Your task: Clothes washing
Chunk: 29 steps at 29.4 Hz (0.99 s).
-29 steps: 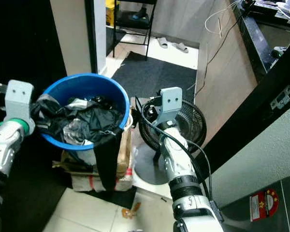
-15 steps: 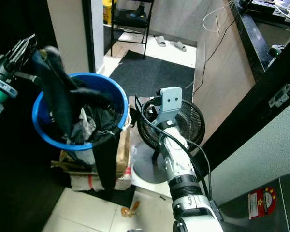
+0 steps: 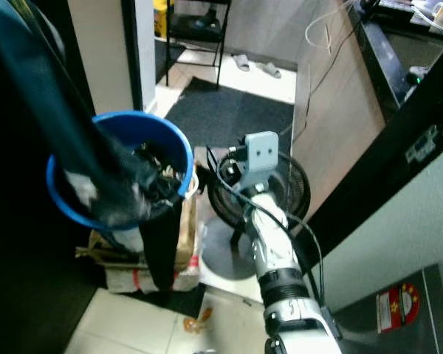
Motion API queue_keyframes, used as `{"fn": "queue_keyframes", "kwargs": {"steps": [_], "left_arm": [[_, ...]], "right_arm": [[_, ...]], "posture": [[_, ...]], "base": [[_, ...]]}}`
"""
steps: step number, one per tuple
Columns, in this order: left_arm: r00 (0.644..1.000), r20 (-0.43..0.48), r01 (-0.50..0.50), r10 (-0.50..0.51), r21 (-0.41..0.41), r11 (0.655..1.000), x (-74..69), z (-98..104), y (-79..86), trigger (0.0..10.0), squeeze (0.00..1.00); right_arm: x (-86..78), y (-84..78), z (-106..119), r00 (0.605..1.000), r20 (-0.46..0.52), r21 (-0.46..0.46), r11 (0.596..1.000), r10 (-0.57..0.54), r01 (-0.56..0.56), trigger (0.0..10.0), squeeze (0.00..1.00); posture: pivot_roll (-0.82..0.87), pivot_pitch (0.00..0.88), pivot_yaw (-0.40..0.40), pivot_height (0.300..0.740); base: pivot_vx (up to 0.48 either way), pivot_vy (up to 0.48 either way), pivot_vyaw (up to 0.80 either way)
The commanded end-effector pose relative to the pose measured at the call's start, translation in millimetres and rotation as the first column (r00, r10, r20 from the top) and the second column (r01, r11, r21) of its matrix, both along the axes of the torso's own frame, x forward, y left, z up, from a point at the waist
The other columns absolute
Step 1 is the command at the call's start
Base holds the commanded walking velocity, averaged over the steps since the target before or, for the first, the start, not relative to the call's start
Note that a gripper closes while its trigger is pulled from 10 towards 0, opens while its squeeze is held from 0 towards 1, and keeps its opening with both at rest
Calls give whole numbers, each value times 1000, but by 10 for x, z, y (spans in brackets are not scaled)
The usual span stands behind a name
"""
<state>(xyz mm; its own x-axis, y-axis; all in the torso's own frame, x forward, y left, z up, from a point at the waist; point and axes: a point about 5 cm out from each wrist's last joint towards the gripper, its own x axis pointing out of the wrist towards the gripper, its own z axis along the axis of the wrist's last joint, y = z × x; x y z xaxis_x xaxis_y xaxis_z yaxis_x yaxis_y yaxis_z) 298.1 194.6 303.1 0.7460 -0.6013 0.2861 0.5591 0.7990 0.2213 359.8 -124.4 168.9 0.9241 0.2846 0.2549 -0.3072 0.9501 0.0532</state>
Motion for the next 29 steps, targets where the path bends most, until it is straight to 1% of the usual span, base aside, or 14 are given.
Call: {"fn": "queue_keyframes", "kwargs": {"steps": [1,2,3,4,10,13,17,19,22,23,25,26,27,29], "left_arm": [[998,-60,-23,34,181,983,33,-278,-67,10000,0],[998,-60,-23,34,181,983,33,-278,-67,10000,0],[987,-122,-68,101,244,967,42,-508,-14,10000,0],[983,-144,-80,117,241,967,44,-552,9,10000,0],[979,-172,-62,108,255,965,-19,-617,23,10000,0],[973,-215,-11,82,311,950,-127,-749,-10,10000,0],[966,-226,-29,121,373,927,-134,-876,-16,10000,0],[943,-235,-106,236,461,881,-66,-1106,11,10000,0],[927,-239,-147,289,477,866,-21,-1202,30,10000,0],[903,-240,-208,357,484,850,48,-1274,68,10000,0],[882,-238,-259,406,476,841,110,-1303,97,10000,0],[882,-238,-259,406,476,841,110,-1303,97,10000,0],[856,-227,-323,464,465,824,182,-1300,143,10000,627],[856,-227,-323,464,465,824,182,-1300,143,10000,627]], "right_arm": [[-15,6,-38,1000,-13,0,1000,2,-2,10000,0],[-15,6,-38,1000,-13,0,1000,2,-2,10000,0],[-21,1,-47,1000,-15,-1,1000,2,-2,10000,0],[-23,0,-48,1000,-15,-2,1000,2,-2,10000,0],[-26,-10,-50,1000,-16,-2,1000,0,0,10000,0],[-30,-8,-66,1000,-21,-3,1000,-1,1,10000,0],[-31,7,-70,1000,-22,-1,1000,1,-1,10000,0],[-25,21,-67,1000,-23,1,1000,3,-3,10000,0],[-23,26,-66,1000,-23,2,1000,4,-4,10000,0],[-21,29,-64,1000,-23,2,1000,5,-5,10000,0],[-20,31,-62,1000,-22,2,1000,6,-6,10000,0],[-20,31,-62,1000,-22,2,1000,6,-6,10000,0],[-20,26,-60,1000,-22,1,1000,5,-5,10000,0],[-20,26,-60,1000,-22,1,1000,5,-5,10000,0]], "posture": [[71,40,-42,740],[71,40,-42,740],[70,43,-41,740],[67,45,-39,740],[69,47,-39,740],[75,48,-37,740],[75,48,-37,740],[81,47,-39,740],[81,47,-39,740],[80,47,-39,740],[76,44,-38,740],[76,44,-38,740],[72,43,-37,740],[72,43,-37,740]], "base": [[0,0,0],[0,0,0],[0,0,0],[0,0,0],[0,0,0],[0,0,0],[0,0,0],[0,0,0],[0,0,0],[0,0,0],[0,0,0],[0,0,0],[0,0,0],[0,0,0]]}}
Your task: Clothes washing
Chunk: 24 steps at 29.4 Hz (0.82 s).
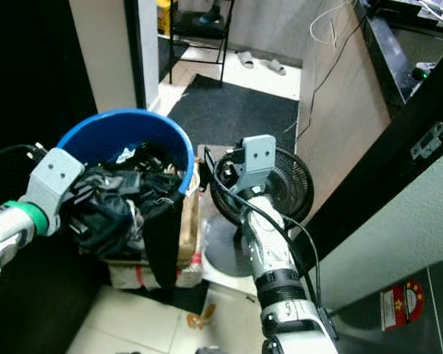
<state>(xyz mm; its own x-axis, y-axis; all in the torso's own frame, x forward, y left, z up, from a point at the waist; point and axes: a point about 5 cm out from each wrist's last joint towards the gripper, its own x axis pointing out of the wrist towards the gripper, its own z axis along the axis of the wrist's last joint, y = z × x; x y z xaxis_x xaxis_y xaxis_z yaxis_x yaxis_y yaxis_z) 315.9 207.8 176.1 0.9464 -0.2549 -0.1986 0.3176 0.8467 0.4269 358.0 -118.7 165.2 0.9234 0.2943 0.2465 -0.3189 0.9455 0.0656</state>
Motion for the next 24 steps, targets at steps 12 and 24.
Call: {"fn": "queue_keyframes", "kwargs": {"steps": [12,24], "left_arm": [[997,76,-8,19,-149,989,146,348,55,10000,1000],[895,-84,392,-439,-326,860,33,298,-355,10000,1000]], "right_arm": [[3,-49,-24,1000,-10,-12,1000,-13,13,10000,0],[17,-71,13,1000,1,-14,1000,-16,16,10000,0]], "posture": [[75,37,-42,740],[61,30,-36,740]], "base": [[0,0,0],[0,0,0]]}}
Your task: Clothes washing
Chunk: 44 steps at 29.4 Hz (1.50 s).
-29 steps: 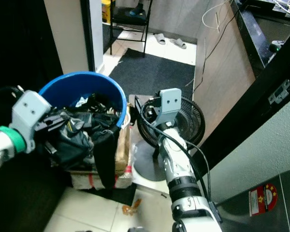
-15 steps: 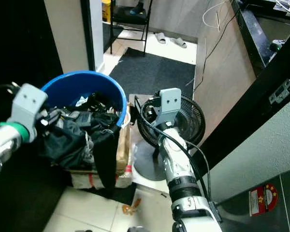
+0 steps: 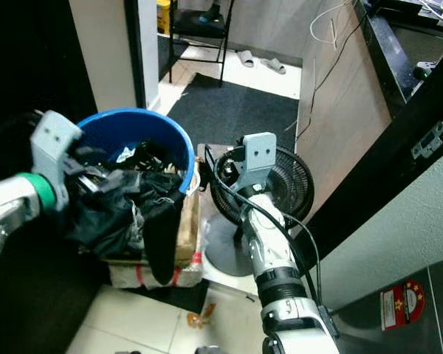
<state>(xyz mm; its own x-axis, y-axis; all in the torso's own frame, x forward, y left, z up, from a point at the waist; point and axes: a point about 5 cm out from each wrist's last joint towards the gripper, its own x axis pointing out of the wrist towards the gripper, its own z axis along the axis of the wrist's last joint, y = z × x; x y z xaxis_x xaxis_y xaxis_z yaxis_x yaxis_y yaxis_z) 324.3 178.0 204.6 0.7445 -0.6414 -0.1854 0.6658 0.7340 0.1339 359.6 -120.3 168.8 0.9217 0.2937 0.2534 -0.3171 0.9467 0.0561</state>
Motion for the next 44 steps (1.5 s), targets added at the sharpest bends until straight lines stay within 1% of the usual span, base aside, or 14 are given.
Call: {"fn": "queue_keyframes", "kwargs": {"steps": [1,3,4,5,6,11,14,19,25,29,37,40,43,44], "left_arm": [[997,-23,72,-73,-44,996,-85,47,-71,10000,1000],[997,-23,72,-73,-44,996,-85,47,-71,10000,1000],[998,-30,58,-60,-47,997,-111,63,-61,10000,380],[998,-30,58,-60,-47,997,-111,63,-61,10000,380],[999,-52,3,-6,-50,999,-116,58,-20,10000,0],[974,-118,-203,193,-82,976,-56,61,162,10000,0],[900,-219,-415,377,-162,895,67,116,396,10000,0],[828,-319,-534,461,-196,823,185,130,557,10000,0],[864,-310,-463,396,-185,867,228,123,476,10000,0],[933,-270,-283,238,-142,949,231,64,217,10000,0],[935,-309,-211,173,-96,973,310,-114,49,10000,0],[922,-316,-245,225,-23,969,351,-238,65,10000,0],[934,-133,-293,332,248,923,380,-342,172,10000,0],[934,-133,-293,332,248,923,380,-342,172,10000,0]], "right_arm": [[-5,-70,-31,1000,-11,-10,1000,-18,18,10000,0],[-5,-70,-31,1000,-11,-10,1000,-18,18,10000,0],[-11,-77,-41,1000,-12,-11,1000,-19,19,10000,0],[-11,-77,-41,1000,-12,-11,1000,-19,19,10000,0],[-16,-78,-49,1000,-14,-12,1000,-20,19,10000,0],[-15,-47,-59,1000,-19,-12,1000,-11,11,10000,0],[-5,-23,-59,1000,-22,-12,1000,-3,3,10000,0],[-4,-23,-65,1000,-24,-12,1000,-3,3,10000,0],[-9,-32,-78,1000,-27,-13,1000,-7,7,10000,0],[-6,-32,-75,1000,-27,-11,1000,-10,10,10000,0],[-11,-30,-78,1000,-28,-10,1000,-12,12,10000,0],[-17,-35,-82,999,-29,-10,1000,-13,13,10000,0],[-22,-43,-86,999,-30,-12,1000,-13,12,10000,0],[-22,-43,-86,999,-30,-12,1000,-13,12,10000,0]], "posture": [[62,31,-36,740],[62,31,-36,740],[63,35,-35,740],[63,35,-35,740],[67,38,-37,740],[81,42,-44,740],[85,42,-44,740],[83,42,-40,740],[82,43,-40,740],[77,44,-39,740],[72,47,-37,740],[69,54,-38,740],[65,59,-44,740],[65,59,-44,740]], "base": [[0,0,0],[0,0,0],[0,0,0],[0,0,0],[0,0,0],[0,0,0],[0,0,0],[0,0,0],[0,0,0],[0,0,0],[0,0,0],[0,0,0],[0,0,0],[0,0,0]]}}
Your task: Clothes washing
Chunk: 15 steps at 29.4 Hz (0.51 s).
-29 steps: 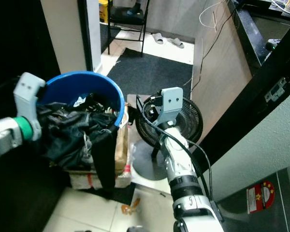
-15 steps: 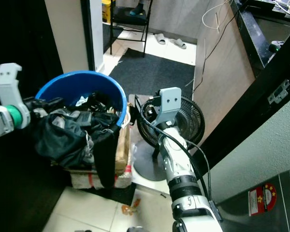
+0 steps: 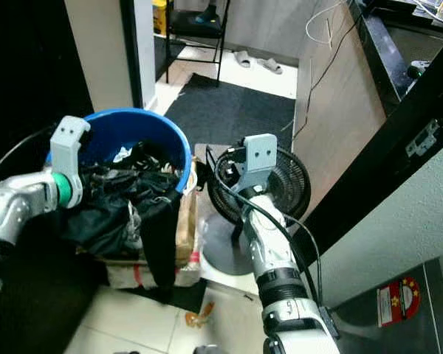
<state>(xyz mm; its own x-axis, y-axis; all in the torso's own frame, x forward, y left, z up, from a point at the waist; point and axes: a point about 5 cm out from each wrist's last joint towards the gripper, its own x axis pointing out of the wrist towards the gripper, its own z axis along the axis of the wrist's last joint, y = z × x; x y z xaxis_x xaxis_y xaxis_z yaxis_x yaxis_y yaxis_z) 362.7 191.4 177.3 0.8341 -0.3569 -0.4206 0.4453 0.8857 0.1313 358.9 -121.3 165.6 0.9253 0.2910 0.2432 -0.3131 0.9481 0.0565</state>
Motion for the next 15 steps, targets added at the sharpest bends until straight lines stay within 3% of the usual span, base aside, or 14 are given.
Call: {"fn": "queue_keyframes", "kwargs": {"steps": [1,3,11,15], "left_arm": [[1000,19,-10,8,94,996,-4,-69,38,10000,0],[993,112,-3,-28,276,961,-21,-51,97,10000,0],[991,127,-10,-29,290,957,-52,-11,204,10000,0],[996,37,69,-83,283,957,-143,-140,250,10000,0]], "right_arm": [[-15,-33,-55,1000,-20,-9,1000,-9,9,10000,0],[-16,-37,-56,1000,-21,-10,1000,-8,7,10000,0],[-13,-14,-57,1000,-23,-10,1000,-1,1,10000,0],[-10,11,-54,1000,-23,-9,1000,5,-5,10000,0]], "posture": [[65,59,-44,740],[68,61,-47,740],[75,63,-51,740],[74,62,-51,740]], "base": [[0,0,0],[0,0,0],[0,0,0],[0,0,0]]}}
